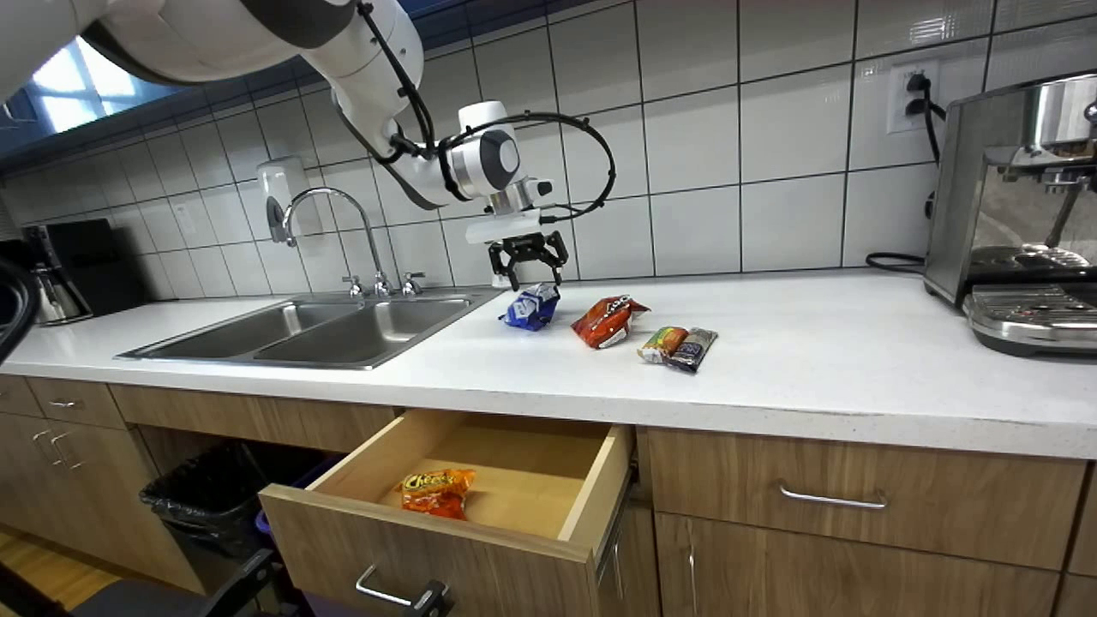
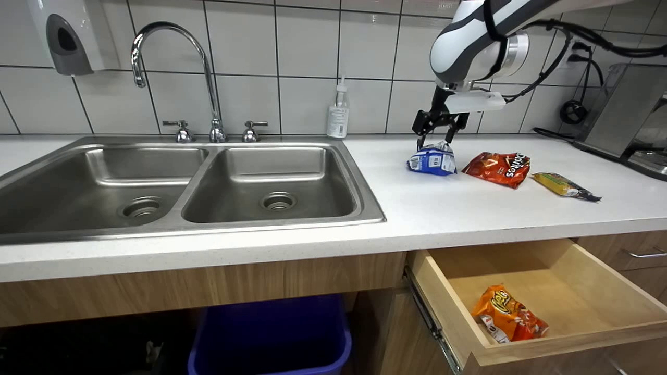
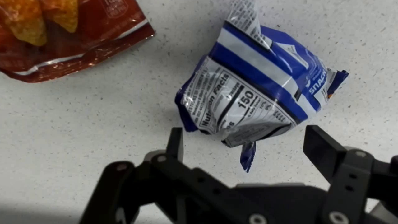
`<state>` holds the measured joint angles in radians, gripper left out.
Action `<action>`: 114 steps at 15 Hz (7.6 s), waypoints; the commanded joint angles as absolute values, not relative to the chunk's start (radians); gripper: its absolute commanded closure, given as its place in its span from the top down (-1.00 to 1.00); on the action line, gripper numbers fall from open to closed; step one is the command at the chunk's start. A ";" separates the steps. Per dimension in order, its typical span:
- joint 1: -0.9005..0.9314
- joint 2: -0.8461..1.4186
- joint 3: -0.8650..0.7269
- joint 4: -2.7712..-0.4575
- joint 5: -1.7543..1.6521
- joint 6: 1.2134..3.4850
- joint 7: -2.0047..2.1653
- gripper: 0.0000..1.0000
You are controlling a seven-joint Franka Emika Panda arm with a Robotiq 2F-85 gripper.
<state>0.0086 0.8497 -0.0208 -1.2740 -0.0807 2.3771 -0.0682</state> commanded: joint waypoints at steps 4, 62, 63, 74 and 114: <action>-0.020 0.951 0.015 -1.087 -0.060 2.257 -0.152 1.00; -0.013 0.323 -0.005 -2.124 -0.077 2.519 -0.117 1.00; -0.014 0.311 -0.008 -2.139 -0.077 2.521 -0.118 1.00; -0.016 0.216 -0.021 -2.257 -0.067 2.522 -0.121 1.00; 0.006 0.484 0.050 -1.898 -0.078 2.427 -0.214 1.00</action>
<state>0.0151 0.5117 0.0430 -1.8806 -0.0736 2.4565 -0.1882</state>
